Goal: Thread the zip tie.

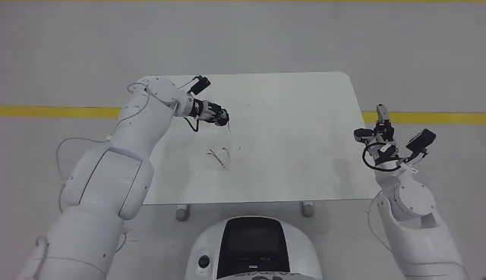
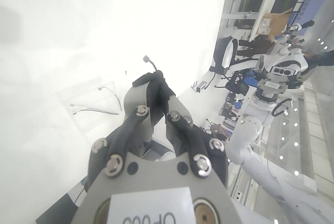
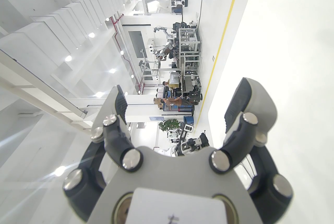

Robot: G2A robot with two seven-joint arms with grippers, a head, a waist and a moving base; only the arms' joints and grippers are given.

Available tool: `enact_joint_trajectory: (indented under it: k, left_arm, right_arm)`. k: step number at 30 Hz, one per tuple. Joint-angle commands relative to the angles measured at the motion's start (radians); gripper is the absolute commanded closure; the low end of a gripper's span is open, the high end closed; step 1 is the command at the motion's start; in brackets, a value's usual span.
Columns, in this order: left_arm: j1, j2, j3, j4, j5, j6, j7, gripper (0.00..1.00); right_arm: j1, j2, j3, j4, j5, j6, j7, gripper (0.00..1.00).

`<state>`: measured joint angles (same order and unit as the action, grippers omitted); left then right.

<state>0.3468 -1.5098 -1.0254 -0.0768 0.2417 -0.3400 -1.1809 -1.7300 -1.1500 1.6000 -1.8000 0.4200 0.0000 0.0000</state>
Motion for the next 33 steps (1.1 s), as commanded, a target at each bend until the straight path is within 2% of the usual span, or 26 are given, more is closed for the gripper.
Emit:
enact_joint_trajectory:
  k: [1,7,8,11,17,19,22,25,28,32,33]
  left_arm:
    - [0.000,0.000,0.000,0.000,0.000,0.000,0.000,1.00]
    - [0.000,0.000,0.000,0.000,0.000,0.000,0.000,1.00]
    - [0.010,0.001,-0.002,-0.009,-0.009,0.000,0.016,1.00]
    - [0.024,0.022,-0.015,-0.062,-0.046,0.000,-0.014,1.00]
    - [0.087,0.080,-0.064,-0.243,-0.151,0.000,-0.140,1.00]
    - [0.111,0.097,-0.088,-0.297,-0.207,0.000,-0.207,1.00]
    - [0.143,0.112,-0.089,-0.349,-0.250,0.000,-0.209,1.00]
    - [0.174,0.122,-0.064,-0.386,-0.347,0.000,-0.209,1.00]
    - [0.193,0.138,-0.011,-0.419,-0.455,0.000,-0.209,1.00]
    - [0.210,0.168,0.079,-0.467,-0.607,0.000,-0.209,1.00]
    - [0.214,0.181,0.114,-0.481,-0.656,0.000,-0.209,1.00]
  right_arm:
    - [0.000,0.000,0.000,0.000,0.000,0.000,0.000,0.00]
    - [0.000,0.000,0.000,0.000,0.000,0.000,0.000,0.00]
    - [0.000,0.000,0.000,0.000,0.000,0.000,0.000,0.00]
    - [0.000,0.000,0.000,0.000,0.000,0.000,0.000,0.00]
    - [0.000,0.000,0.000,0.000,0.000,0.000,0.000,0.00]
    - [0.000,0.000,0.000,0.000,0.000,0.000,0.000,0.00]
    - [0.000,0.000,0.000,0.000,0.000,0.000,0.000,0.00]
    - [0.000,0.000,0.000,0.000,0.000,0.000,0.000,0.00]
    - [0.000,0.000,0.000,0.000,0.000,0.000,0.000,0.00]
    - [0.000,0.000,0.000,0.000,0.000,0.000,0.000,0.00]
    - [0.000,0.000,0.000,0.000,0.000,0.000,0.000,0.00]
